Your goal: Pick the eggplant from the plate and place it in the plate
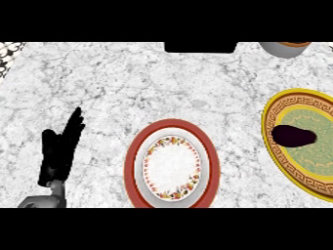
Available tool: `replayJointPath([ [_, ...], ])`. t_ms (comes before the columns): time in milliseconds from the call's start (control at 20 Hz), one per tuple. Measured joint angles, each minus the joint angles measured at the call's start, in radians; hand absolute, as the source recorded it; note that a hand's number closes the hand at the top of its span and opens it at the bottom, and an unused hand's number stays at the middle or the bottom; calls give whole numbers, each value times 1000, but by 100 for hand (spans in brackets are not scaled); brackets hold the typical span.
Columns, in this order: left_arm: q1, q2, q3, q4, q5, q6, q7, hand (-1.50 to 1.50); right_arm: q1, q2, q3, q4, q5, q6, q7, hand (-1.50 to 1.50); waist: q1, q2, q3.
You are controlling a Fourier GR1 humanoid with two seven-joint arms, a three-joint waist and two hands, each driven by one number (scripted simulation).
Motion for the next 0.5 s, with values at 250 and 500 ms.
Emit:
replayJointPath([
  [250, -5, -5, -3, -13, -4, 4, 13, 0, -4, -22, -25, 25, -16, -16, 5, -150, 4, 2, 1],
  [500, -10, -7, -3, -19, -4, 5, 22, 0, 19, -27, -30, 33, -14, -32, -10, -150, 7, 4, 2],
])
